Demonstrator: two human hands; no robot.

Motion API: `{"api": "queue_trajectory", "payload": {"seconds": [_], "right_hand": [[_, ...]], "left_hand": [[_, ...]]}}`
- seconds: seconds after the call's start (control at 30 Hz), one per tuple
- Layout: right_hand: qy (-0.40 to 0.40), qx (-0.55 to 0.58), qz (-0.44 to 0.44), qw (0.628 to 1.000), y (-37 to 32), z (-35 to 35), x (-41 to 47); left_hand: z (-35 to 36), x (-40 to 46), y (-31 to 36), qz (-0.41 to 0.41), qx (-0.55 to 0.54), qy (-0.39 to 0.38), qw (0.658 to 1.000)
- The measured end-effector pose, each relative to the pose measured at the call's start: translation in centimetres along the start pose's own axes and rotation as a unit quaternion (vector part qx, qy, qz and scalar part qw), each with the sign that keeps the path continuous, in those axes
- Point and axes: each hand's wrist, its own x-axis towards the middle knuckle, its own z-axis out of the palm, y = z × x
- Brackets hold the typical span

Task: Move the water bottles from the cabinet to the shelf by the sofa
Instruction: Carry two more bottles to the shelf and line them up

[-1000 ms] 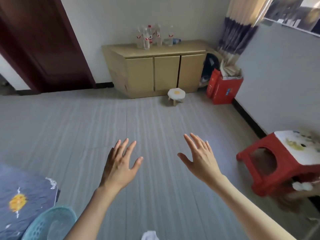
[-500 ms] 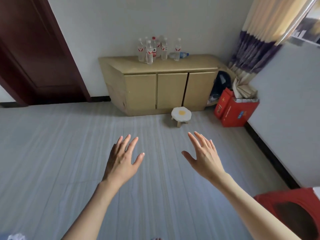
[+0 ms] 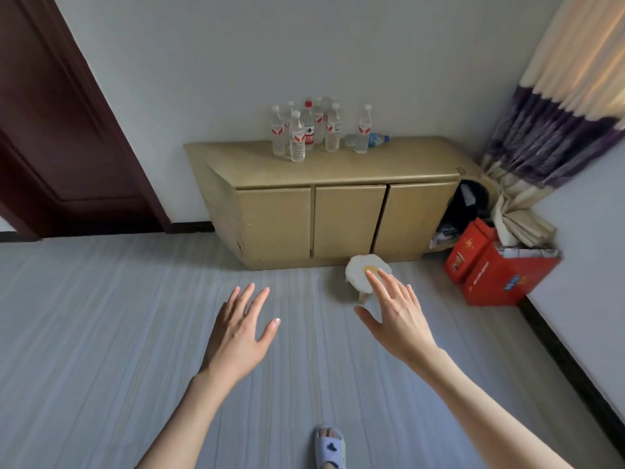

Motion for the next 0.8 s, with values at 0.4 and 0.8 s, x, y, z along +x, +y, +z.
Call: {"api": "queue_trajectory", "payload": {"seconds": [0.4, 0.8], "right_hand": [[-0.014, 0.002, -0.031, 0.999, 4.3, 0.1, 26.0], [-0.019, -0.002, -0.011, 1.000, 5.0, 4.2, 51.5]], "left_hand": [[1.5, 23.3, -1.8, -0.028, 0.021, 0.033, 0.999], [3.6, 48.5, -10.1, -0.031, 0.007, -0.001, 1.000]]}}
